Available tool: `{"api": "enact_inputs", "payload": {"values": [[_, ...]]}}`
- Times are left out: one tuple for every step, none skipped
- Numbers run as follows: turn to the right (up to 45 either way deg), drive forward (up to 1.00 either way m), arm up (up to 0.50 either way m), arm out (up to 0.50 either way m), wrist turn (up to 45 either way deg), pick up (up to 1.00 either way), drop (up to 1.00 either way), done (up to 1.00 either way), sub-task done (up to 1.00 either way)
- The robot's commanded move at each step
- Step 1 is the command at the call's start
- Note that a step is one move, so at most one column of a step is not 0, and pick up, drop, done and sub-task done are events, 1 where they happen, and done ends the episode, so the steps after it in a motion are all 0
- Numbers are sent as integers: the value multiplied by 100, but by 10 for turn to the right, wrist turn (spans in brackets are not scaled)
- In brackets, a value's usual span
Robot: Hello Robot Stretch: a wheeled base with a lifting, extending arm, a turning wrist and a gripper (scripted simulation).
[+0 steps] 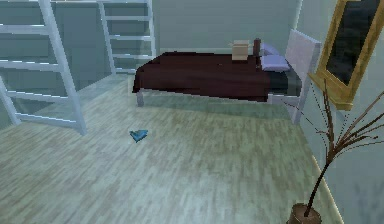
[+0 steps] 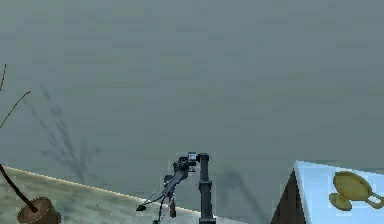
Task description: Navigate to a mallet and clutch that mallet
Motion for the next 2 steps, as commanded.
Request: {"api": "enact_inputs", "payload": {"values": [[0,0,0,0,450,0,0,0,0],[0,0,0,0,450,0,0,0,0]]}}
